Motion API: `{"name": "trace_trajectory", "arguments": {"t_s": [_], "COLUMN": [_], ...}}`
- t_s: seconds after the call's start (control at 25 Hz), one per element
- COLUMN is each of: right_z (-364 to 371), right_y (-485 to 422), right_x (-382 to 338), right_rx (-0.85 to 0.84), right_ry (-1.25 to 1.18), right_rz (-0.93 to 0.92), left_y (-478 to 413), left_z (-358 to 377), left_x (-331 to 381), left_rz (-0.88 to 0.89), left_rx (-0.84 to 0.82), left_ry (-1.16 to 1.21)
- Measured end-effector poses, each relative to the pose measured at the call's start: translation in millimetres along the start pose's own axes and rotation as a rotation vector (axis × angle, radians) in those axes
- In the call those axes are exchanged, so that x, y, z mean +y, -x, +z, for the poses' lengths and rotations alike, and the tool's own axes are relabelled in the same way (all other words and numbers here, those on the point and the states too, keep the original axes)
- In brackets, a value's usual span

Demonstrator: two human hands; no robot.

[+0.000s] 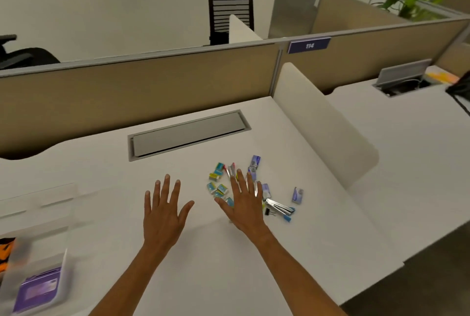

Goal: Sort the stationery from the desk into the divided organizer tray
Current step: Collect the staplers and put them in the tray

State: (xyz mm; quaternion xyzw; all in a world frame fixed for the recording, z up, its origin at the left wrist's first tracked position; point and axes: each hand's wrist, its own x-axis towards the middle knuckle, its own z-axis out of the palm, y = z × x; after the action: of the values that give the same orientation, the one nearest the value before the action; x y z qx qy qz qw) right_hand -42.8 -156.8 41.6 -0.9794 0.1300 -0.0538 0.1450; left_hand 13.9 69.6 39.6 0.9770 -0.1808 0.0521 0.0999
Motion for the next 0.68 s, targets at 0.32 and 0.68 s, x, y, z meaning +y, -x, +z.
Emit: {"name": "trace_trajectory", "arguments": {"t_s": [0.32,0.68], "right_z": [-3.5,-12.9], "right_y": [-3.1,20.3], "right_x": [67.1,147.1], "right_rx": [-0.057,-0.041], "right_ry": [-0.055,-0.223], "right_rz": [0.105,0.270], "left_y": [-22.6,-39.1], "left_z": [24.8,46.9], "left_x": [46.9,83.6], "left_rz": [0.051,0.052], "left_rx": [-0.073,-0.151], "left_ry": [0.013,0.131]}}
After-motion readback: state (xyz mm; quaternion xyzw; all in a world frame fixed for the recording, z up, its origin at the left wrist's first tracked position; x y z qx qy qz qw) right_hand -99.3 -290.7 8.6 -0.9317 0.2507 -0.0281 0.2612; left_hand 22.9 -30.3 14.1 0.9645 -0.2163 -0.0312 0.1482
